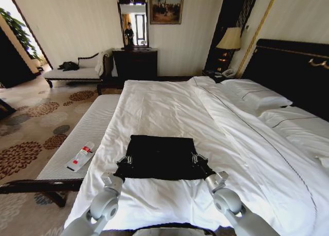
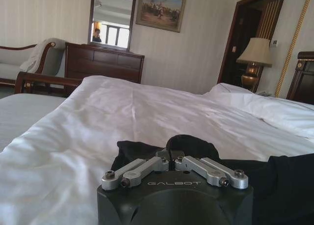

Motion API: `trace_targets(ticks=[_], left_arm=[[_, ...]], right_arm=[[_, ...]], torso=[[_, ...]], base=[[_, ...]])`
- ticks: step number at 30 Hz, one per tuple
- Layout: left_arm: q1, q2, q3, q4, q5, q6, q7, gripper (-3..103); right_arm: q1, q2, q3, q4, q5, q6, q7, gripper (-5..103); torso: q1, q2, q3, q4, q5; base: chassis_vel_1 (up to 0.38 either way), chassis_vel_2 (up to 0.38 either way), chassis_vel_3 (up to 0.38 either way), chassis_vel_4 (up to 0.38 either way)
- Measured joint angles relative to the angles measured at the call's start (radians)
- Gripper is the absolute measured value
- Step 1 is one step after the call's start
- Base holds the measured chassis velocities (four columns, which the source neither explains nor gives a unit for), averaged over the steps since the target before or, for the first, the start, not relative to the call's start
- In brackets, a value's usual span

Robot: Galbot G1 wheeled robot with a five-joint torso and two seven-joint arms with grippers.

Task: Fold the clothes on the bed.

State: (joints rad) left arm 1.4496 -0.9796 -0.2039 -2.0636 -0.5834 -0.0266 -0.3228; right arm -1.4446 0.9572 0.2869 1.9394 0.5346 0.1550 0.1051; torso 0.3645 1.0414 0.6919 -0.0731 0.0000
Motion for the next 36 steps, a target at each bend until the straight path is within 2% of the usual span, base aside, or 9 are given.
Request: trace_targets(ticks=[10, 11, 14, 23, 25, 28, 30, 32, 36], left_arm=[[0.038, 0.018, -0.003, 0.009, 0.022, 0.0, 0.009, 0], [0.041, 0.022, -0.004, 0.009, 0.015, 0.011, 0.004, -2], [0.054, 0.054, -0.022, 0.009, 0.022, 0.031, 0.006, 14], [0.125, 0.096, -0.095, -0.028, 0.027, 0.041, 0.025, 46], [0.135, 0.098, -0.103, -0.039, 0.027, 0.04, 0.026, 52], [0.153, 0.1, -0.144, -0.079, 0.016, 0.038, 0.03, 62], [0.151, 0.101, -0.151, -0.082, 0.005, 0.038, 0.03, 68], [0.113, 0.108, -0.175, -0.084, -0.067, 0.049, 0.024, 79], [0.034, 0.123, -0.176, -0.054, -0.161, 0.1, -0.008, 89]], right_arm=[[-0.051, 0.009, 0.007, -0.021, -0.03, 0.032, -0.023, -3], [-0.06, 0.009, 0.012, -0.022, -0.031, 0.04, -0.031, 2], [-0.095, 0.01, 0.031, -0.012, -0.032, 0.062, -0.049, 18], [-0.188, 0.024, 0.087, 0.016, -0.05, 0.103, -0.07, 50], [-0.194, 0.024, 0.099, 0.027, -0.044, 0.102, -0.065, 50], [-0.187, 0.018, 0.147, 0.082, 0.037, 0.025, 0.024, 68], [-0.18, 0.016, 0.156, 0.091, 0.068, 0.004, 0.046, 68], [-0.13, 0.005, 0.189, 0.102, 0.208, -0.075, 0.14, 84], [-0.078, -0.015, 0.218, 0.098, 0.354, -0.14, 0.196, 94]], torso=[[0.0, 0.0, 0.0, 0.0, 0.0], [0.0, 0.0, 0.0, 0.0, -0.0001], [0.0, 0.0, 0.0, 0.0, 0.0002], [0.0, 0.0, 0.0, 0.0, 0.0001], [0.0, 0.0, 0.0, 0.0, -0.0001], [0.0, 0.0, 0.0, 0.0, 0.0], [0.0, 0.0, 0.0, 0.0, 0.0], [0.0, 0.0, 0.0, 0.0002, -0.0001], [0.0, 0.0, 0.0, 0.0002, 0.0]], base=[[0.0, 0.0, 0.0, 0.0], [0.0, 0.0, 0.0, 0.0], [0.0, 0.0, 0.0, 0.0], [0.0, 0.0, 0.0, 0.0], [0.0, 0.0, 0.0, 0.0], [0.0, 0.0, 0.0, 0.0], [0.0, 0.0, 0.0, 0.0], [0.0, 0.0, 0.0, 0.0], [0.0, 0.0, 0.0, 0.0]])
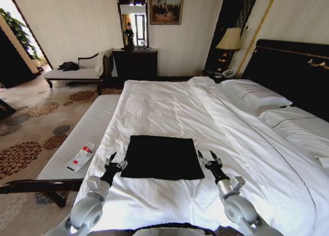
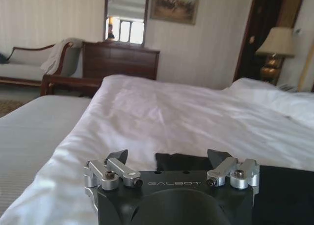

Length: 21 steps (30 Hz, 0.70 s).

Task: Fold the clothes on the bed.

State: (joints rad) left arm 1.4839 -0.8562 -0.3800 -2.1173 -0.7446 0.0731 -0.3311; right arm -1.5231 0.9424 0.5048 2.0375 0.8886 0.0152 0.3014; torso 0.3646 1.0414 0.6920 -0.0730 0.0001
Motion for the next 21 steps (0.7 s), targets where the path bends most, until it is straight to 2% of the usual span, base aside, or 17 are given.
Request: trace_targets(ticks=[2, 4, 7, 9, 11, 14, 16, 21], left_arm=[[-0.099, 0.024, 0.028, 0.066, -0.031, 0.038, -0.015, 98], [-0.128, 0.031, 0.038, 0.083, -0.041, 0.045, -0.017, 98], [-0.289, 0.051, 0.094, 0.171, -0.13, 0.077, -0.01, 100], [-0.317, 0.049, 0.099, 0.194, -0.149, 0.081, -0.004, 100], [-0.381, 0.035, 0.118, 0.259, -0.191, 0.089, 0.008, 101], [-0.441, 0.019, 0.15, 0.327, -0.225, 0.099, 0.021, 100], [-0.522, -0.011, 0.205, 0.434, -0.261, 0.113, 0.037, 99], [-0.642, -0.057, 0.293, 0.562, -0.285, 0.117, 0.076, 96]], right_arm=[[0.028, -0.011, 0.011, -0.011, 0.044, -0.017, 0.013, 99], [0.034, -0.014, 0.013, -0.013, 0.049, -0.02, 0.015, 99], [0.063, -0.023, 0.001, -0.02, 0.058, -0.03, 0.026, 100], [0.079, -0.027, -0.017, -0.026, 0.059, -0.034, 0.032, 100], [0.111, -0.035, -0.05, -0.039, 0.059, -0.043, 0.038, 100], [0.115, -0.038, -0.057, -0.044, 0.059, -0.047, 0.039, 100], [0.117, -0.041, -0.058, -0.05, 0.059, -0.048, 0.039, 100], [0.124, -0.044, -0.058, -0.065, 0.059, -0.05, 0.039, 100]], torso=[[0.0, 0.0, 0.0, 0.0, -0.0001], [0.0, 0.0, 0.0, -0.0001, 0.0], [0.0, 0.0, 0.0, -0.0009, -0.0002], [0.0, 0.0, 0.0, -0.0011, -0.0001], [0.0, 0.0, 0.0, 0.0004, 0.0004], [0.0, 0.0, 0.0, 0.0003, 0.0003], [0.0, 0.0, 0.0, -0.0003, -0.0008], [0.0, 0.0, 0.0, -0.0002, -0.0001]], base=[[0.0, 0.0, 0.0, 0.0], [0.0, 0.0, 0.0, 0.0], [0.0, 0.0, 0.0, 0.0], [0.0, 0.0, 0.0, 0.0], [0.0, 0.0, 0.0, 0.0], [0.0, 0.0, 0.0, 0.0], [0.0, 0.0, 0.0, 0.0], [0.0, 0.0, 0.0, 0.0]])
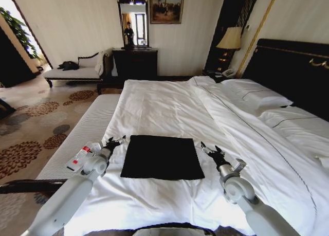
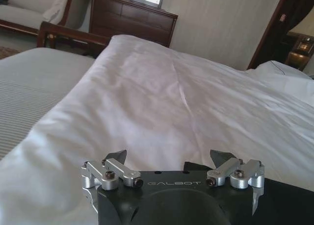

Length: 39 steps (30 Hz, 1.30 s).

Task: Fold the clothes on the bed.

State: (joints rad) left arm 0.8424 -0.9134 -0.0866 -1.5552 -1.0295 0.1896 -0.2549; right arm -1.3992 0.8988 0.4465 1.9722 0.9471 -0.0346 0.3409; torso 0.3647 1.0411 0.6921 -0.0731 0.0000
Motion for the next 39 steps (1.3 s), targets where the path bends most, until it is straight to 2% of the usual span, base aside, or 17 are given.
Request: trace_targets(ticks=[8, 17, 18, 21, 24, 27, 30, 39], left_arm=[[-0.117, -0.062, 0.083, 0.138, -0.002, 0.0, 0.044, 92], [-0.151, -0.099, 0.107, 0.253, -0.003, 0.012, 0.068, 86], [-0.152, -0.106, 0.113, 0.262, -0.001, 0.013, 0.074, 76], [-0.153, -0.114, 0.12, 0.269, 0.002, 0.014, 0.08, 71], [-0.157, -0.125, 0.128, 0.285, 0.012, 0.014, 0.086, 55], [-0.159, -0.13, 0.129, 0.292, 0.014, 0.014, 0.087, 49], [-0.166, -0.14, 0.133, 0.297, 0.013, 0.014, 0.094, 33], [-0.17, -0.153, 0.135, 0.305, 0.013, 0.015, 0.087, 23]], right_arm=[[0.015, -0.002, -0.006, -0.016, 0.001, -0.006, 0.008, 100], [0.012, -0.004, -0.006, -0.025, 0.001, -0.007, 0.011, 100], [0.012, -0.004, -0.007, -0.026, 0.0, -0.007, 0.012, 100], [0.013, -0.004, -0.007, -0.026, 0.0, -0.008, 0.014, 100], [0.011, -0.004, -0.007, -0.024, 0.0, -0.009, 0.015, 100], [0.007, -0.003, -0.005, -0.023, 0.0, -0.009, 0.015, 100], [0.001, -0.002, -0.002, -0.02, -0.001, -0.009, 0.015, 100], [0.003, 0.001, -0.002, -0.012, 0.0, -0.009, 0.018, 100]], torso=[[0.0, 0.0, 0.0, 0.0, 0.0002], [0.0, 0.0, 0.0, 0.0001, 0.0], [0.0, 0.0, 0.0, 0.0001, 0.0001], [0.0, 0.0, 0.0, 0.0, 0.0001], [0.0, 0.0, 0.0, 0.0001, 0.0001], [0.0, 0.0, 0.0, 0.0001, 0.0001], [0.0, 0.0, 0.0, 0.0001, 0.0001], [0.0, 0.0, 0.0, 0.0, 0.0]], base=[[0.0, 0.0, 0.0, 0.0], [0.0, 0.0, 0.0, 0.0], [0.0, 0.0, 0.0, 0.0], [0.0, 0.0, 0.0, 0.0], [0.0, 0.0, 0.0, 0.0], [0.0, 0.0, 0.0, 0.0], [0.0, 0.0, 0.0, 0.0], [0.0, 0.0, 0.0, 0.0]])
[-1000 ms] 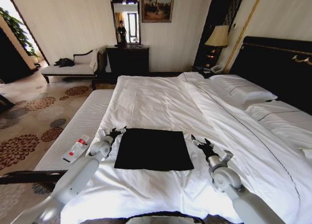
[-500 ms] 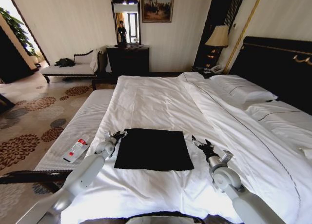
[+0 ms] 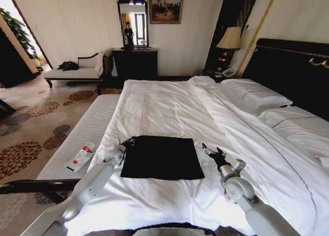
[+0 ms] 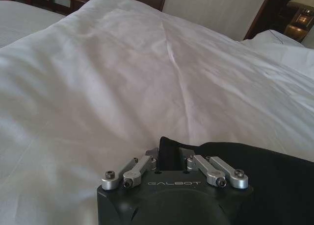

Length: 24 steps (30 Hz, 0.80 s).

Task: Fold the clothes on the bed.

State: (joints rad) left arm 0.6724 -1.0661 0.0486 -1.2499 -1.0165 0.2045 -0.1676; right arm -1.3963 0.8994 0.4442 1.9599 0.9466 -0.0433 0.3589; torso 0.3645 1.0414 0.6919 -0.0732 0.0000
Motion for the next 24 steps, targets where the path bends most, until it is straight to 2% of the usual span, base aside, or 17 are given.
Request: trace_targets(ticks=[1, 2, 4, 6, 8, 19, 22, 24], left_arm=[[0.002, 0.0, -0.001, -0.001, 0.0, 0.0, -0.003, 23], [0.006, 0.001, -0.004, -0.006, 0.0, 0.0, -0.01, 15], [0.008, 0.002, -0.006, -0.01, -0.001, 0.0, -0.013, 15], [0.01, 0.004, -0.008, -0.015, -0.001, 0.0, -0.017, 5], [0.012, 0.002, -0.013, -0.017, -0.002, 0.0, -0.024, 2], [0.029, 0.009, -0.029, -0.046, 0.007, -0.023, -0.04, 2], [0.033, 0.02, -0.029, -0.068, 0.007, -0.024, -0.045, 2], [0.036, 0.034, -0.026, -0.091, 0.007, -0.024, -0.051, 2]], right_arm=[[0.0, 0.0, 0.0, 0.001, 0.001, 0.0, 0.001, 100], [0.001, -0.001, 0.001, 0.001, 0.002, 0.0, 0.002, 100], [0.002, -0.002, 0.002, 0.001, 0.003, 0.0, 0.002, 100], [0.003, -0.002, 0.003, 0.001, 0.006, 0.0, 0.003, 100], [0.005, -0.004, 0.003, 0.001, 0.01, -0.001, 0.004, 100], [0.033, -0.012, -0.003, -0.01, 0.04, -0.012, 0.009, 100], [0.067, -0.02, -0.017, -0.023, 0.068, -0.023, 0.012, 100], [0.138, -0.037, -0.045, -0.045, 0.136, -0.051, 0.019, 100]], torso=[[0.0, 0.0, 0.0, 0.0, 0.0], [0.0, 0.0, 0.0, -0.0001, -0.0001], [0.0, 0.0, 0.0, -0.0001, -0.0001], [0.0, 0.0, 0.0, 0.0, -0.0001], [0.0, 0.0, 0.0, -0.0001, -0.0001], [0.0, 0.0, 0.0, -0.0001, 0.0], [0.0, 0.0, 0.0, -0.0001, -0.0001], [0.0, 0.0, 0.0, -0.0001, 0.0001]], base=[[0.0, 0.0, 0.0, 0.0], [0.0, 0.0, 0.0, 0.0], [0.0, 0.0, 0.0, 0.0], [0.0, 0.0, 0.0, 0.0], [0.0, 0.0, 0.0, 0.0], [0.0, 0.0, 0.0, 0.0], [0.0, 0.0, 0.0, 0.0], [0.0, 0.0, 0.0, 0.0]])
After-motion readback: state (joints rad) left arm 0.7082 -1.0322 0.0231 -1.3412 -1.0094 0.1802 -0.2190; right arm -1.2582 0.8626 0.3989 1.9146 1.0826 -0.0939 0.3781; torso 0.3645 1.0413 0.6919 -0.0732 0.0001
